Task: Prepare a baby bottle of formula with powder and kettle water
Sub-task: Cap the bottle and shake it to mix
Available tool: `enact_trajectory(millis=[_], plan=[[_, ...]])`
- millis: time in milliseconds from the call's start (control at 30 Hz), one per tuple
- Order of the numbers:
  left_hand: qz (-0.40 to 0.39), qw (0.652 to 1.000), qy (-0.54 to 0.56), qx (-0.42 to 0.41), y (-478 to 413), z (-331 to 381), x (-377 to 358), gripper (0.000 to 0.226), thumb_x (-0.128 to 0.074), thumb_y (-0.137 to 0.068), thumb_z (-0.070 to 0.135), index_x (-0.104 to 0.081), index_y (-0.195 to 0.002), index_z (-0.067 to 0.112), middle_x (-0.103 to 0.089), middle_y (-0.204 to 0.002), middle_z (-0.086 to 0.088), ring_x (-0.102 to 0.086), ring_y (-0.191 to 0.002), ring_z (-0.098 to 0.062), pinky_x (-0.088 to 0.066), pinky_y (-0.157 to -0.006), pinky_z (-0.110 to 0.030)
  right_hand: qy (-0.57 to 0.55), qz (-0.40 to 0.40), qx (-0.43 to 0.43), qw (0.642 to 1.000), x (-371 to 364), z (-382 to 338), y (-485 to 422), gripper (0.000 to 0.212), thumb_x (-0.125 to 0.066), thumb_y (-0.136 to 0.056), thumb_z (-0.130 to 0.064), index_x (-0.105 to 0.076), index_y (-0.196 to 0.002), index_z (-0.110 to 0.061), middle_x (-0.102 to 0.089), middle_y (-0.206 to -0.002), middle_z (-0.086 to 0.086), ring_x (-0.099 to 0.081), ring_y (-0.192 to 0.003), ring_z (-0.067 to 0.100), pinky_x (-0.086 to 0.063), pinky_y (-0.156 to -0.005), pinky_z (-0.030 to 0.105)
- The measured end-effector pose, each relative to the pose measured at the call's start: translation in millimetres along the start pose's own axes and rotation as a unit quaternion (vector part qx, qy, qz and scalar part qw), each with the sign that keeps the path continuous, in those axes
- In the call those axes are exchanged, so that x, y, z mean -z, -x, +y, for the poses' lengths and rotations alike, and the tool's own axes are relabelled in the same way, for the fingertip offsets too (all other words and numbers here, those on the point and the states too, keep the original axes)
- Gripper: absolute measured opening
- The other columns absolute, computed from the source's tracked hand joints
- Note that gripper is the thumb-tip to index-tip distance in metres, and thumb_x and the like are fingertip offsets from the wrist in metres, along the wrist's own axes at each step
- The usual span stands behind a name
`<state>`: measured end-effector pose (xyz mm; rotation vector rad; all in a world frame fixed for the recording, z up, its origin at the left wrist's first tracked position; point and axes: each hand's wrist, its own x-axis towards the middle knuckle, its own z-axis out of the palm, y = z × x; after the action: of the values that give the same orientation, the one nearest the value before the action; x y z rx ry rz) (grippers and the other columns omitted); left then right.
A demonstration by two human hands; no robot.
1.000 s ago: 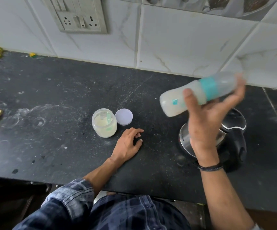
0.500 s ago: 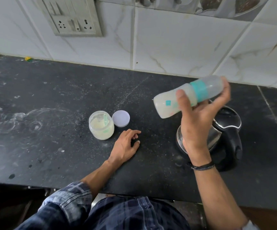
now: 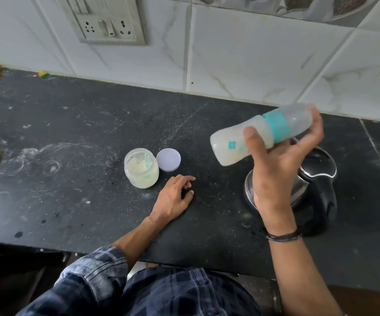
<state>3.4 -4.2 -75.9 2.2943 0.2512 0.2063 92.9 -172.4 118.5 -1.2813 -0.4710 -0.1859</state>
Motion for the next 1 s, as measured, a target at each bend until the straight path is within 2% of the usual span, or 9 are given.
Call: enact_trajectory(millis=[133,267,400,467,633,733,833,1000], plan=[[-0.008,1.000,-0.002,-0.001,1.0,-0.3,0.9,0.035,-0.066,-0.095,0.020,-0.062,-0.129,0.025,-0.057,-0.103,0.013,-0.051,-0.096,-0.007,-0.050,-0.085,-0.029,0.044,-0.069,-0.038,0.996,-0.7,-2.3,5.1,0.090,-0.090,-0.080,-0.012,-0.031,-0.145,-0.033,-0.048,-0.139,0.012,-0.064,-0.109,0.020,-0.059,-0.090,0.038],[-0.001,1.000,-0.003,0.000,0.2,-0.2,-0.1,0.035,-0.065,-0.095,0.020,-0.062,-0.129,0.025,-0.058,-0.102,0.012,-0.052,-0.096,-0.009,-0.050,-0.086,-0.029,0.040,-0.019,-0.009,0.999,7.1,1.5,-1.7,0.088,-0.087,-0.085,-0.013,-0.026,-0.147,-0.025,-0.050,-0.136,0.006,-0.066,-0.106,0.011,-0.059,-0.088,0.029],[-0.003,1.000,-0.003,-0.002,0.6,-1.5,0.1,0.035,-0.066,-0.094,0.021,-0.062,-0.129,0.026,-0.057,-0.102,0.012,-0.052,-0.096,-0.008,-0.050,-0.085,-0.028,0.125,-0.112,-0.064,0.984,12.4,14.7,-2.8,0.093,-0.094,-0.078,-0.015,-0.034,-0.146,-0.036,-0.049,-0.143,0.009,-0.067,-0.112,0.025,-0.061,-0.093,0.042],[-0.002,1.000,-0.003,-0.001,0.5,-2.0,-0.3,0.035,-0.066,-0.094,0.022,-0.062,-0.129,0.027,-0.057,-0.102,0.013,-0.051,-0.096,-0.007,-0.049,-0.085,-0.027,0.141,-0.110,-0.074,0.981,13.6,25.1,1.1,0.095,-0.095,-0.077,-0.017,-0.034,-0.145,-0.041,-0.049,-0.145,0.007,-0.067,-0.114,0.027,-0.061,-0.095,0.049],[-0.002,1.000,0.007,0.009,0.9,-1.7,-0.7,0.040,-0.066,-0.093,0.021,-0.059,-0.132,0.028,-0.058,-0.102,0.014,-0.051,-0.097,-0.006,-0.050,-0.088,-0.028,0.249,-0.117,-0.078,0.958,15.6,51.7,11.4,0.100,-0.093,-0.073,-0.035,-0.028,-0.146,-0.057,-0.044,-0.143,-0.038,-0.060,-0.124,0.008,-0.057,-0.102,0.050],[0.004,0.998,0.047,0.032,1.3,0.5,-0.5,0.050,-0.067,-0.091,0.019,-0.053,-0.138,0.029,-0.059,-0.102,0.016,-0.054,-0.098,-0.008,-0.050,-0.090,-0.029,0.300,-0.146,-0.109,0.937,14.8,65.7,18.7,0.106,-0.095,-0.073,-0.031,-0.024,-0.143,-0.067,-0.045,-0.145,-0.037,-0.057,-0.126,0.005,-0.053,-0.107,0.046],[0.011,0.996,0.080,0.041,3.1,4.2,-0.1,0.057,-0.068,-0.090,0.017,-0.048,-0.141,0.029,-0.059,-0.103,0.014,-0.056,-0.097,-0.009,-0.050,-0.092,-0.032,0.331,-0.166,-0.117,0.922,13.4,81.3,25.6,0.107,-0.095,-0.075,-0.025,-0.023,-0.148,-0.059,-0.039,-0.139,-0.049,-0.053,-0.125,0.002,-0.047,-0.103,0.033],[0.020,0.993,0.111,0.037,14.6,4.1,0.6,0.056,-0.069,-0.090,0.016,-0.049,-0.142,0.027,-0.059,-0.105,0.010,-0.058,-0.097,-0.014,-0.051,-0.091,-0.032,0.350,-0.185,-0.131,0.909,13.6,99.4,35.1,0.110,-0.095,-0.075,-0.019,-0.023,-0.151,-0.053,-0.048,-0.138,-0.026,-0.055,-0.124,0.010,-0.044,-0.099,0.027]])
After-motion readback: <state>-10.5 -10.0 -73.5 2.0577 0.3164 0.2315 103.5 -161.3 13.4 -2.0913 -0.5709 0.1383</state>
